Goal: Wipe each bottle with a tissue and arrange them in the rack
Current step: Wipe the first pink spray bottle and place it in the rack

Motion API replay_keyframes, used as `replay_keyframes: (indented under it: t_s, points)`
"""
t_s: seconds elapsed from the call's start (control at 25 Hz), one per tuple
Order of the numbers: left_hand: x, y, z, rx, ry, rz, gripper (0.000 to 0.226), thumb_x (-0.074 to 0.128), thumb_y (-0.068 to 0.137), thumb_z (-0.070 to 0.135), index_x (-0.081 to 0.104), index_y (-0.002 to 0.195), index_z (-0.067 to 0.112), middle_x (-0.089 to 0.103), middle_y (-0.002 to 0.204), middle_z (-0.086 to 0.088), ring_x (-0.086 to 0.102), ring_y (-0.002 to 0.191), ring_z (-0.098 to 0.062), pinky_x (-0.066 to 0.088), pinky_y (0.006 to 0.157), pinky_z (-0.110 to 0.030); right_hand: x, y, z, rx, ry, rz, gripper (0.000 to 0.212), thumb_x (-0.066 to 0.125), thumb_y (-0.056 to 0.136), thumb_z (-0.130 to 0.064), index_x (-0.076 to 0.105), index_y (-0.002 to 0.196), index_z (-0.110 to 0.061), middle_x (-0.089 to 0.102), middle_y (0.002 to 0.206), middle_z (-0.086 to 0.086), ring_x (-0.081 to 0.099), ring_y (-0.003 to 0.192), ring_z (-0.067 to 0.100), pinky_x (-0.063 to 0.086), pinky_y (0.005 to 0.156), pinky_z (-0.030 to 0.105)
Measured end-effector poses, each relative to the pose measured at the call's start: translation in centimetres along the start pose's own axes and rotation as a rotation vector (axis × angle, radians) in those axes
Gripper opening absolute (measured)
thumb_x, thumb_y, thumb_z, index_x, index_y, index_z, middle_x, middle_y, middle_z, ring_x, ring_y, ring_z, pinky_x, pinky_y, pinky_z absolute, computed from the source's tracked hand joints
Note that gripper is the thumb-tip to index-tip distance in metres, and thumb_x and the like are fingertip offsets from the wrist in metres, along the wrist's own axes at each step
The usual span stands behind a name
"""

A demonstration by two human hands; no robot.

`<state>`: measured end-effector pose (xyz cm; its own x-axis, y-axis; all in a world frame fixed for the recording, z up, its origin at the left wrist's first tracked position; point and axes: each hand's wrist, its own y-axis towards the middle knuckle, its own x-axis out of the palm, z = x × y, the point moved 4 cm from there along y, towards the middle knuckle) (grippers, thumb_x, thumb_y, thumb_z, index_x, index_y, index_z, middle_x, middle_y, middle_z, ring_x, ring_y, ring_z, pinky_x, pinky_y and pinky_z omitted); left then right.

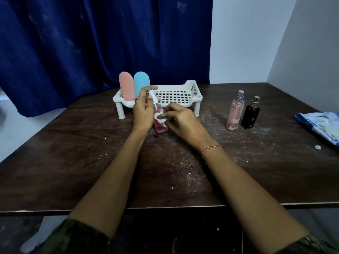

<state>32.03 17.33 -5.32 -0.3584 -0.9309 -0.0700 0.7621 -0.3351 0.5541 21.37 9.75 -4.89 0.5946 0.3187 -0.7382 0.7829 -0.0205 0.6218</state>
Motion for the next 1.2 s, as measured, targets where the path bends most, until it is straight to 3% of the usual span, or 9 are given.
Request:
replay_keyframes:
  t_s: [0.12, 0.32, 0.4, 0.56, 0.68, 0.8, 0.96, 1.04, 1.2]
  points:
    - [-0.4, 0.0, -0.3, -0.027, 0.002, 0.048, 0.027, 0.039, 0.096, 0.013, 0.06, 0.111, 0.022, 0.062, 0.105, -0.007, 0.057, 0.083, -0.005, 0.048, 0.072, -0.023, 0.1, -0.1, 0.5, 0.016, 0.031, -0.096, 0.023, 0.07, 0.075, -0.002, 0.072, 0.097, -0.008, 0.062, 0.098, 0.007, 0.06, 0.09, 0.019, 0.049, 0.085, 0.033]
    - [-0.7, 0.1, 0.2, 0.006, 0.013, 0.055, 0.02, 0.058, 0.091, 0.017, 0.065, 0.11, 0.019, 0.059, 0.079, 0.013, 0.053, 0.07, 0.005, 0.047, 0.07, -0.02, 0.3, -0.1, 0.8, 0.006, -0.005, -0.16, 0.022, 0.068, 0.076, -0.001, 0.072, 0.097, -0.005, 0.06, 0.095, 0.007, 0.059, 0.086, 0.02, 0.049, 0.082, 0.037]
    - [-0.7, 0.4, 0.1, -0.015, -0.017, 0.036, 0.022, 0.059, 0.09, 0.016, 0.066, 0.109, 0.022, 0.06, 0.077, 0.01, 0.055, 0.073, 0.001, 0.049, 0.073, -0.024, 0.2, 0.0, 0.3, -0.023, -0.001, -0.074, 0.022, 0.067, 0.078, -0.002, 0.07, 0.1, -0.004, 0.06, 0.096, 0.007, 0.059, 0.088, 0.019, 0.05, 0.082, 0.035]
    - [0.0, 0.2, 0.5, 0.047, 0.049, -0.068, 0.025, 0.057, 0.091, 0.022, 0.064, 0.114, 0.027, 0.068, 0.105, -0.002, 0.062, 0.098, -0.018, 0.051, 0.086, -0.028, -0.9, 0.1, -0.3, -0.04, 0.029, 0.211, 0.024, 0.064, 0.08, 0.002, 0.067, 0.104, -0.001, 0.059, 0.103, 0.013, 0.06, 0.094, 0.023, 0.051, 0.083, 0.03]
    - [0.2, 0.3, 0.8, 0.062, 0.048, -0.083, 0.026, 0.056, 0.092, 0.018, 0.063, 0.117, 0.02, 0.067, 0.112, 0.002, 0.06, 0.1, -0.013, 0.049, 0.089, -0.026, -1.0, 0.1, -0.2, -0.03, 0.043, 0.21, 0.022, 0.065, 0.08, 0.0, 0.068, 0.102, -0.001, 0.059, 0.106, 0.012, 0.059, 0.097, 0.02, 0.049, 0.087, 0.027]
    - [0.0, 0.4, 0.7, 0.006, 0.016, -0.072, 0.026, 0.054, 0.093, 0.016, 0.062, 0.118, 0.021, 0.068, 0.101, -0.002, 0.061, 0.089, -0.009, 0.051, 0.081, -0.025, -0.2, 0.1, 0.2, -0.026, 0.032, 0.068, 0.019, 0.072, 0.075, -0.004, 0.071, 0.095, -0.004, 0.06, 0.102, 0.007, 0.059, 0.093, 0.017, 0.05, 0.086, 0.028]
    - [-0.1, 0.4, 0.5, -0.015, 0.013, -0.04, 0.026, 0.053, 0.094, 0.016, 0.062, 0.117, 0.023, 0.069, 0.096, -0.002, 0.063, 0.095, -0.008, 0.052, 0.083, -0.023, 0.3, 0.0, 0.2, -0.03, 0.011, -0.068, 0.019, 0.073, 0.072, -0.002, 0.073, 0.091, -0.007, 0.062, 0.098, 0.006, 0.06, 0.094, 0.02, 0.049, 0.087, 0.035]
    - [-0.2, 0.4, 0.5, -0.025, 0.008, -0.044, 0.026, 0.052, 0.094, 0.017, 0.062, 0.117, 0.023, 0.07, 0.098, -0.003, 0.063, 0.097, -0.008, 0.052, 0.083, -0.021, 0.2, 0.0, -0.2, -0.042, -0.015, -0.045, 0.019, 0.071, 0.075, -0.002, 0.072, 0.094, -0.005, 0.062, 0.101, 0.008, 0.06, 0.096, 0.022, 0.049, 0.089, 0.036]
    - [0.2, 0.0, 1.4, 0.014, -0.028, -0.117, 0.026, 0.048, 0.096, 0.011, 0.061, 0.118, 0.013, 0.065, 0.1, 0.009, 0.061, 0.093, 0.0, 0.049, 0.08, -0.014, -0.9, 0.1, -0.9, -0.081, -0.023, 0.169, 0.023, 0.063, 0.078, 0.0, 0.069, 0.1, -0.002, 0.062, 0.108, 0.012, 0.059, 0.099, 0.028, 0.048, 0.086, 0.034]
